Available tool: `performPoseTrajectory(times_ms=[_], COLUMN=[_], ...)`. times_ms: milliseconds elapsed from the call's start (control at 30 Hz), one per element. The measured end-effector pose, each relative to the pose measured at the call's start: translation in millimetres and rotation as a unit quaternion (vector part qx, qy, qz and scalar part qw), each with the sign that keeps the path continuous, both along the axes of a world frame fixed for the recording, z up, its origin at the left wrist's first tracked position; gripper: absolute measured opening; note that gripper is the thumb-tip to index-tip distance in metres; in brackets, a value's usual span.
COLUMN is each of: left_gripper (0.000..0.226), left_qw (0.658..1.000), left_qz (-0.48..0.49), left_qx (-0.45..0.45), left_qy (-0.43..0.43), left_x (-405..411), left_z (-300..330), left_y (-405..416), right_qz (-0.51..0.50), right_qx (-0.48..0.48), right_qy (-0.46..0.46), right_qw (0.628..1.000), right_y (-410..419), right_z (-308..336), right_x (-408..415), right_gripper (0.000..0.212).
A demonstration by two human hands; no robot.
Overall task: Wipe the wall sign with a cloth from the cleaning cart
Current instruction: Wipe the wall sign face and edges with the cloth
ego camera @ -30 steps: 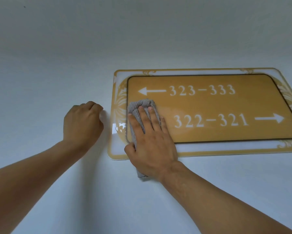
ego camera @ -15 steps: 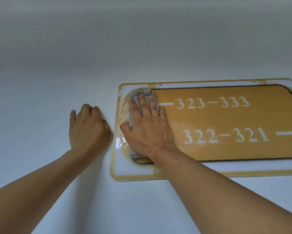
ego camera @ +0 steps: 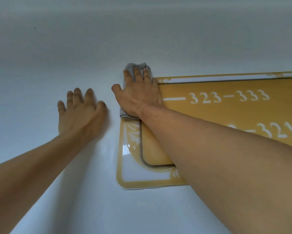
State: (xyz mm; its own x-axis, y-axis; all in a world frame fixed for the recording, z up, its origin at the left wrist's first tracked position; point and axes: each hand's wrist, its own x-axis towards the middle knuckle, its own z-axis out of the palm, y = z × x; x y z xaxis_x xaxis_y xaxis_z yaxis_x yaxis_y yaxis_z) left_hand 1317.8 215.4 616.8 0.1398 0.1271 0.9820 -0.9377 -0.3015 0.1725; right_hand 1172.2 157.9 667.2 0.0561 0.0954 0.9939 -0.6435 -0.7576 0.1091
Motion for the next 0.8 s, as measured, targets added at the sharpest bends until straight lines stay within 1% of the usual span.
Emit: performPoseTrajectory(times_ms=[200, 400, 600, 800], left_gripper=[0.06, 0.06, 0.07, 0.075], left_qw=[1.0, 1.0, 1.0, 1.0], left_qz=[-0.001, -0.006, -0.011, -0.014], left_qx=[0.001, -0.002, -0.01, -0.011], left_qy=[-0.005, -0.006, -0.01, -0.005], left_x=[-4, -3, -2, -1], left_z=[-7, -5, -6, -7], left_y=[0, 3, 3, 2], right_qz=[-0.007, -0.004, -0.01, -0.02], right_qx=[-0.005, -0.016, -0.018, -0.016], right_qy=[0.015, 0.007, 0.008, 0.01], right_qw=[1.0, 1.0, 1.0, 1.0], right_y=[5, 9, 9, 10], right_z=[20, 26, 25, 22], right_x=[8, 13, 13, 13], right_gripper=[0.072, 0.073, 0.073, 0.073])
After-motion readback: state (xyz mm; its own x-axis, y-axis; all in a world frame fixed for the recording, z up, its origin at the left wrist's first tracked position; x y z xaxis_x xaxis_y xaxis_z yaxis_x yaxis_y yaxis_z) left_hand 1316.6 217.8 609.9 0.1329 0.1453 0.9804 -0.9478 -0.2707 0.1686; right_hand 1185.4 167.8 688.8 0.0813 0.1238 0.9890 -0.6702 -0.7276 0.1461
